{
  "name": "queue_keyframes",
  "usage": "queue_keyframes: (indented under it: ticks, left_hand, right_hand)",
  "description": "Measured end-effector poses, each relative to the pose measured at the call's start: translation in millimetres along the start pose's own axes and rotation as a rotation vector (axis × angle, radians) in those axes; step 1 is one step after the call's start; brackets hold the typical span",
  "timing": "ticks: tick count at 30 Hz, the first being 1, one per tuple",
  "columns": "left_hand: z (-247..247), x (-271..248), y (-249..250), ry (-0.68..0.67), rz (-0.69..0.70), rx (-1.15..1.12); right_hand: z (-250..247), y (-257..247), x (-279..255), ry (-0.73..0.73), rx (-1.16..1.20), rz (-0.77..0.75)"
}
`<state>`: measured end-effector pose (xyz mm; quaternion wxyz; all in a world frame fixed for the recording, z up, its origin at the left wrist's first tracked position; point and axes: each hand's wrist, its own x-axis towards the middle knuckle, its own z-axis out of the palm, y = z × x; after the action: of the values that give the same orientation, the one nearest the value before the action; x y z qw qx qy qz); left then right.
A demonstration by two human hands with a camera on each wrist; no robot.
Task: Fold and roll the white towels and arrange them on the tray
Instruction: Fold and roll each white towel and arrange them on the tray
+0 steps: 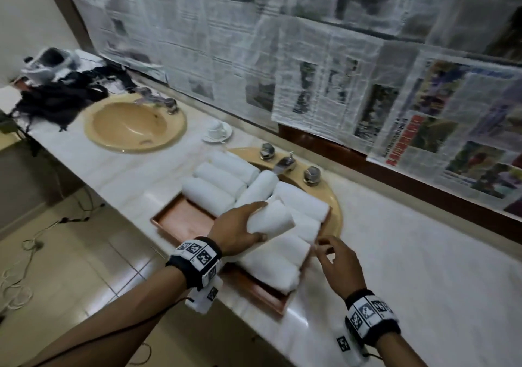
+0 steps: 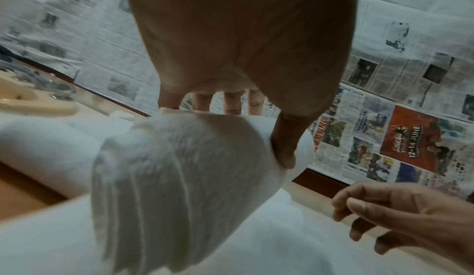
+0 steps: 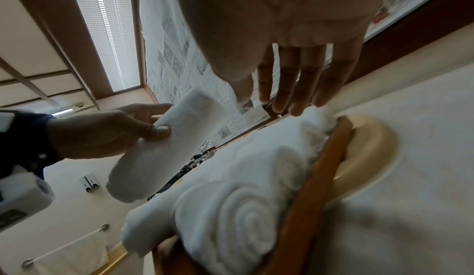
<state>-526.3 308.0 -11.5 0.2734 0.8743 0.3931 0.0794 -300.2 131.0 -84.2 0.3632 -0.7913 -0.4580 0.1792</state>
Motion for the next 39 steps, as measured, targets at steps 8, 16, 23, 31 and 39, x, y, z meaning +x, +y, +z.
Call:
queue_keyframes:
  ticks: [8,16,23,31,39]
  left_hand:
    - [-63,-4,-131,-0.039,-0.007,0.129]
    - [-76,11,-202,-0.182,0.015,0.417]
    - [-65,44,-220,-0.317,0.225,0.465]
    - [-71,79,-231,-0.387,0.346,0.496]
    - [-75,90,-257,-0.312,0.450,0.378]
  right_hand:
    - [99,-41,23,0.041,-0.172,0.191]
    - [132,-44,29,0.150,-0.419,0.352]
    - [138,-41,29,0.168,-0.469,0.342]
    - [138,-52,28,0.191,-0.465,0.397]
    - [137,-54,32,0.144,-0.485,0.465]
